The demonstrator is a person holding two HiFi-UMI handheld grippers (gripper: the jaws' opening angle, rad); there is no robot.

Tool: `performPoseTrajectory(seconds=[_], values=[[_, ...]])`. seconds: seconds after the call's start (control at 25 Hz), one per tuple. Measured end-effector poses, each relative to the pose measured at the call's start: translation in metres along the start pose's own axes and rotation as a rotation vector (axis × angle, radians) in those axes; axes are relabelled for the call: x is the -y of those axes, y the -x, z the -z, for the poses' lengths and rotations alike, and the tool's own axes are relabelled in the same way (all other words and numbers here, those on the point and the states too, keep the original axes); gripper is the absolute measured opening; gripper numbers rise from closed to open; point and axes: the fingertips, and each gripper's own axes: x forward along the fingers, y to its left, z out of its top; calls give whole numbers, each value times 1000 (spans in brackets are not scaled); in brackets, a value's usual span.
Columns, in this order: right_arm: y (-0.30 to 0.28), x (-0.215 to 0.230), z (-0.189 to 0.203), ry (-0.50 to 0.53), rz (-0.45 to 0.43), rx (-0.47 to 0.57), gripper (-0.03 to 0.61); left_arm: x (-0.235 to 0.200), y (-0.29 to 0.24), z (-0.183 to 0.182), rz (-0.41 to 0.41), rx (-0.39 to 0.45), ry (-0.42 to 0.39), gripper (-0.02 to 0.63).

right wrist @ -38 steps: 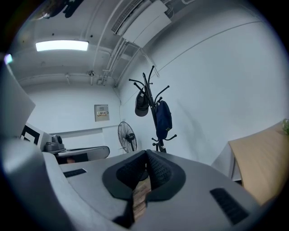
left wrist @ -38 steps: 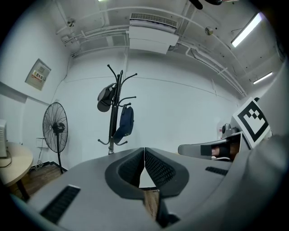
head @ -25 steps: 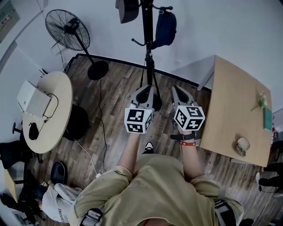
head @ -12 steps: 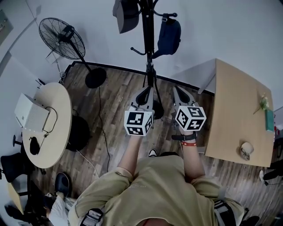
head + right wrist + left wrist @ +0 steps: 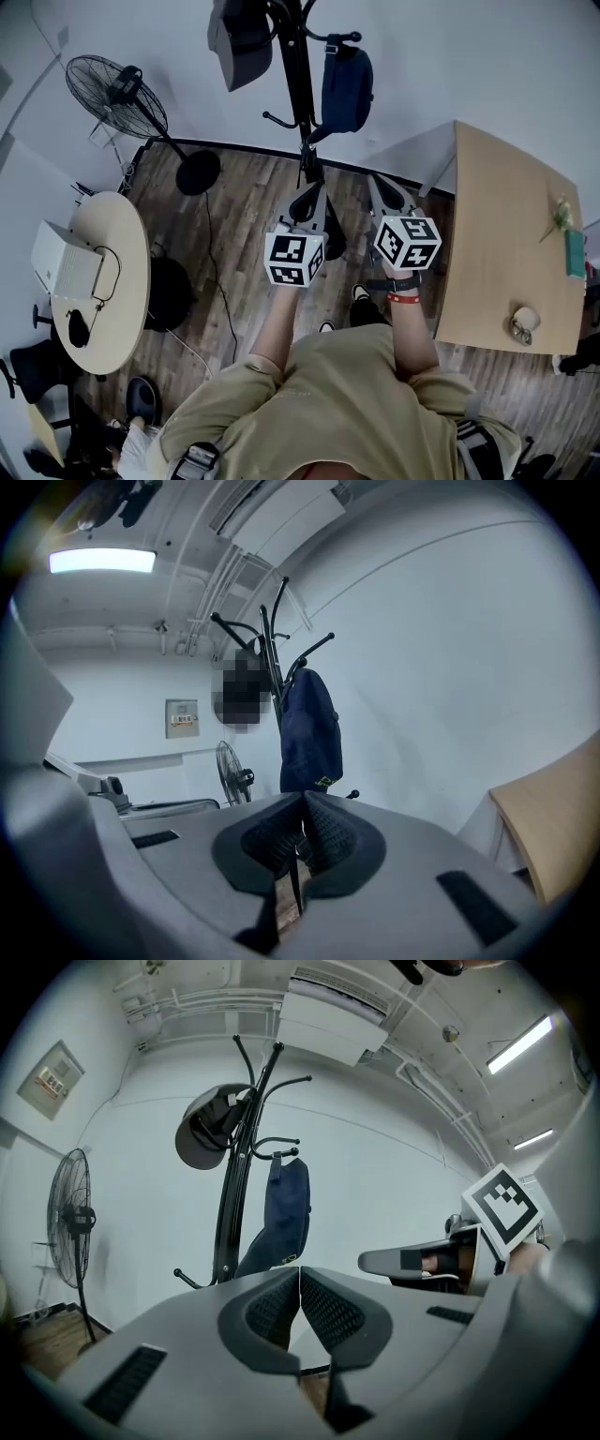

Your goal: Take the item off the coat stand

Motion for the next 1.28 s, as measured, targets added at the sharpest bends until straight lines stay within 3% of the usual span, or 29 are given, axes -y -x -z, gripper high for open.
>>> performPoseTrajectory(seconds=[0.44,0.92,1.08,1.28], values=[[-50,34,-52,2,-128,60,128,-15,-56,-11,-33,3,-20,23],[-106,28,-101,13,-342,144,375,-41,-79,-13,-103,6,-33,23],[-125,26,-105,33,-377,128,408,-44,-86,-15,-112,8,-40,23],[-140,21,-103,54,-397,101,397,-46,-88,-18,-126,12,-45,23]])
